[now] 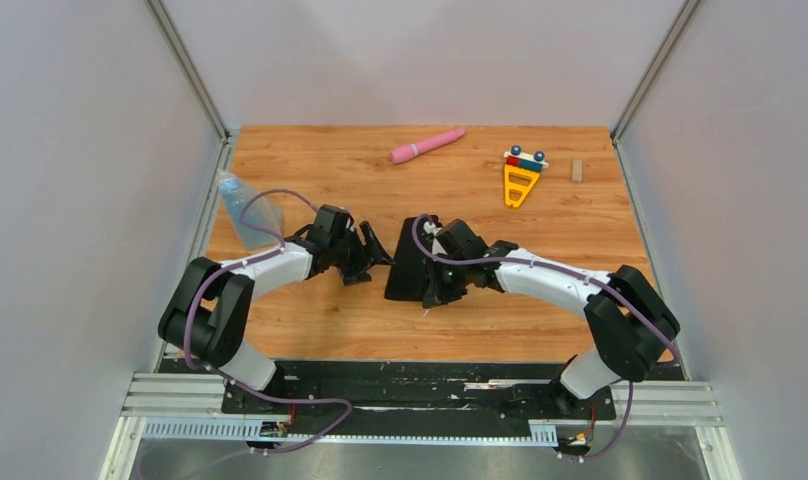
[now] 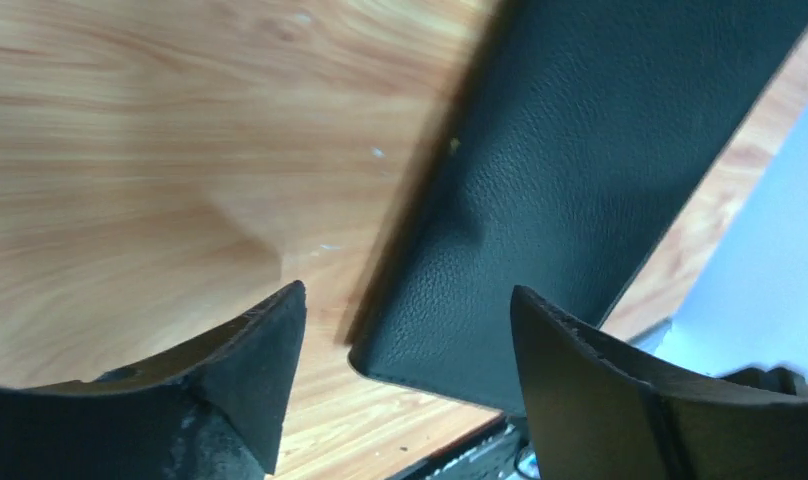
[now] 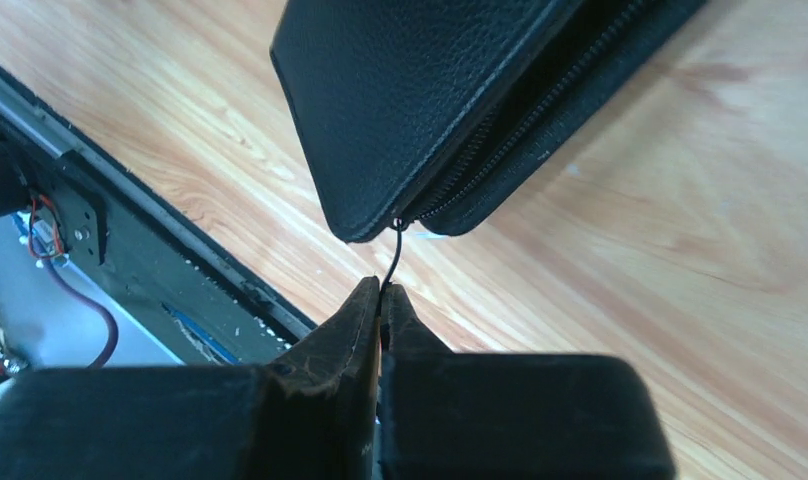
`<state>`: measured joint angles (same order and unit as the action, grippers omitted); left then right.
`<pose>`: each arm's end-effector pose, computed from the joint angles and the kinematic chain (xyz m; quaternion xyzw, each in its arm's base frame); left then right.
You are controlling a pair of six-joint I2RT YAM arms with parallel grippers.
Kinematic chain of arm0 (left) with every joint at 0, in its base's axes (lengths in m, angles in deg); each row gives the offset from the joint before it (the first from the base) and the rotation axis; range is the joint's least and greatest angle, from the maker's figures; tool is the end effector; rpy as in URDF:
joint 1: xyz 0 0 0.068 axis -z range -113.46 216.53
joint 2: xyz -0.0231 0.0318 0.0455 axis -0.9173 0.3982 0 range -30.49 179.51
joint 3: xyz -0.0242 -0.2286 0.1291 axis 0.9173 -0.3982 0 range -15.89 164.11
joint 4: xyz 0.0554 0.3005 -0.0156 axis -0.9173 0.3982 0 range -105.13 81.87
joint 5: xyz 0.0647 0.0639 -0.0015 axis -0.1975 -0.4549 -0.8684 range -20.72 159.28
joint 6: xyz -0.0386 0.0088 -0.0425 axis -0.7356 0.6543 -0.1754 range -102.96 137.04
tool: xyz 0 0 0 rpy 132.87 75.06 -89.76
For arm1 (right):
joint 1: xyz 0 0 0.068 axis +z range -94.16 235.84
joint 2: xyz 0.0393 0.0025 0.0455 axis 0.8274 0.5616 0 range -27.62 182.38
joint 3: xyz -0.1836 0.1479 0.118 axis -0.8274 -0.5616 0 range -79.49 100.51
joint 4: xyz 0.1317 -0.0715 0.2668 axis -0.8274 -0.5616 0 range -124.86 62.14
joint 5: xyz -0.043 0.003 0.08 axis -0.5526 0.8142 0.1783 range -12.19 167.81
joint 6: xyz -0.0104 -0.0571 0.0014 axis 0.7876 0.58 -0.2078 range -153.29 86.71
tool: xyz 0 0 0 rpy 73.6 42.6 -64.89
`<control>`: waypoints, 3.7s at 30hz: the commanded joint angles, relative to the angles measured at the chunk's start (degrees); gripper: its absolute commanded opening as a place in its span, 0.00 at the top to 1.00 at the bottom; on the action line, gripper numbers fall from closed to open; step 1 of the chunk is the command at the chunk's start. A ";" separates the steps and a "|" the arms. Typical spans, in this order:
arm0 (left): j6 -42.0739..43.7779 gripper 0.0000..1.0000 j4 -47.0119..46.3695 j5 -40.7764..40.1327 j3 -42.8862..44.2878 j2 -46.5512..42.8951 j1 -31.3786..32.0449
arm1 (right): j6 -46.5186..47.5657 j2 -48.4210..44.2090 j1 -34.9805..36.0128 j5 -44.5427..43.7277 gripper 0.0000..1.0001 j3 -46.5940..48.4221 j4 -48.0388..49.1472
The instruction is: Sort the hair-cutting tools
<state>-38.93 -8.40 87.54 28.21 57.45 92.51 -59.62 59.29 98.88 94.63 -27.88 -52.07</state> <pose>0.2955 -0.1585 0.1211 -0.1888 0.9116 -0.3312 0.1535 0.2381 0.2389 0.1498 -0.1768 0.9387 0.2641 0.1335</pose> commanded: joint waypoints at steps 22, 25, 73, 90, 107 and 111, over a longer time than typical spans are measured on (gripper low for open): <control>-19.02 0.21 -8.20 -9.55 -19.91 -20.67 2.00 | -7.26 18.19 9.03 4.16 1.00 19.70 5.00; -19.43 0.38 -8.97 -9.48 -19.91 -18.58 2.20 | -7.07 17.46 9.03 3.89 1.00 18.92 4.90; 3.65 0.11 6.87 -7.69 14.85 6.76 -4.49 | -10.80 4.75 0.19 -2.44 1.00 6.64 7.39; -4.54 0.43 -3.35 -2.06 2.77 0.92 0.53 | -9.05 14.04 4.19 -0.81 1.00 12.10 9.16; -3.18 1.00 -0.47 -5.52 5.46 7.70 1.56 | -8.75 5.64 4.26 -1.03 1.00 3.31 6.44; -2.41 1.00 0.62 -6.85 5.73 7.64 0.91 | -8.06 0.04 4.09 -4.00 1.00 -1.55 2.79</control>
<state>-43.84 -10.13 86.49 32.66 64.38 94.48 -68.60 66.46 102.64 91.44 -25.74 -44.68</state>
